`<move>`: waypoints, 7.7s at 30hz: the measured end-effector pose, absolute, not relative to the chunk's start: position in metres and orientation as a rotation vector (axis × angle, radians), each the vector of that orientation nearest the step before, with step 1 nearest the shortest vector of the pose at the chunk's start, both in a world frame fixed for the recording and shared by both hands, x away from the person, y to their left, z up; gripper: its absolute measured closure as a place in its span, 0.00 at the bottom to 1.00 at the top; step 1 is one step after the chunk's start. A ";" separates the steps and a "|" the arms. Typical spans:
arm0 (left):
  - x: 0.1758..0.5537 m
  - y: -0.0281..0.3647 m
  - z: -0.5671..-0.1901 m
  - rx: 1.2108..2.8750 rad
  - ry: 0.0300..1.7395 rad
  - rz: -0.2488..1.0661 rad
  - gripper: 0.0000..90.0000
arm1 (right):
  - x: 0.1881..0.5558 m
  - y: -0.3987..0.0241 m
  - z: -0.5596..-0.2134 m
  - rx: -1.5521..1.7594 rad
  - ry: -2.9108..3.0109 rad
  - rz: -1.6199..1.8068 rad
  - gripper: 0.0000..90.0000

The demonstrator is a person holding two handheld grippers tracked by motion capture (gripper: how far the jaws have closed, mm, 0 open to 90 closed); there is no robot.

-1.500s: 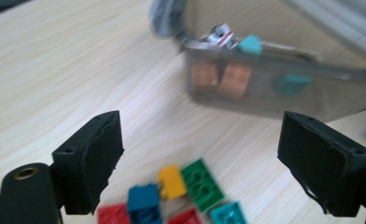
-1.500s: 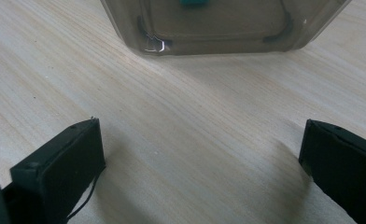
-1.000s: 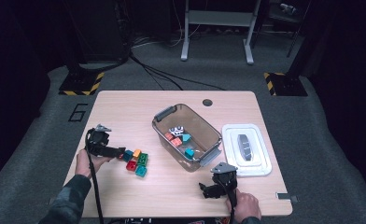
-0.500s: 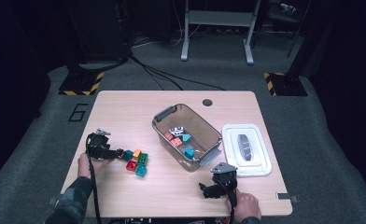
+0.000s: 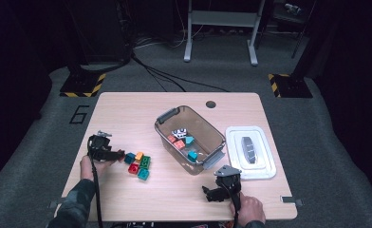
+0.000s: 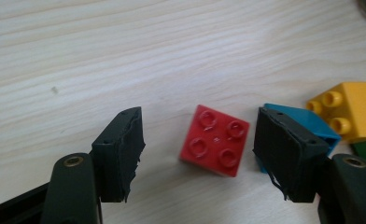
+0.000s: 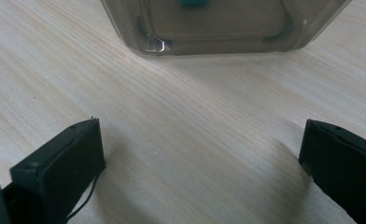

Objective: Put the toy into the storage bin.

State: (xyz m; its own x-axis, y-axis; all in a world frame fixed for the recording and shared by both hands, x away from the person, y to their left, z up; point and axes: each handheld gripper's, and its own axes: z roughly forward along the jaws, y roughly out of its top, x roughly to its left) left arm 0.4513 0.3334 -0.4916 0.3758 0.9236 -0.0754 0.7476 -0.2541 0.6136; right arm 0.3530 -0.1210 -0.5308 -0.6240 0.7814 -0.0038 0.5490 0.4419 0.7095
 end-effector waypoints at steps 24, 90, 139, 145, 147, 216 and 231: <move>0.454 0.320 -0.493 2.126 1.414 0.409 0.66 | 0.353 -0.121 -0.531 1.137 2.367 0.983 0.00; 0.468 0.192 -0.341 2.196 0.962 0.405 0.66 | 0.353 -0.121 -0.531 1.134 2.374 0.989 0.00; 0.436 0.200 -0.356 2.274 0.937 0.349 0.18 | 0.353 -0.121 -0.531 1.129 2.370 0.989 0.00; 0.435 0.231 -0.368 2.249 1.004 0.367 0.16 | 0.353 -0.121 -0.531 1.129 2.371 0.989 0.00; 0.435 0.242 -0.376 2.246 1.031 0.375 0.16 | 0.353 -0.121 -0.531 1.130 2.370 0.989 0.00; 0.449 0.303 -0.440 2.118 1.239 0.314 0.66 | 0.353 -0.121 -0.531 1.145 2.369 0.992 0.00; 0.453 0.288 -0.402 2.128 1.153 0.344 0.66 | 0.353 -0.121 -0.531 1.145 2.369 0.992 0.00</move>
State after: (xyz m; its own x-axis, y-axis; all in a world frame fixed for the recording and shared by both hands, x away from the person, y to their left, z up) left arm 0.4533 0.2882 -0.4024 0.5719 0.8158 -0.0861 0.6352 -0.3740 0.6757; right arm 0.3532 -0.1208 -0.5307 -0.6235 0.7818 0.0065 0.5531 0.4352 0.7104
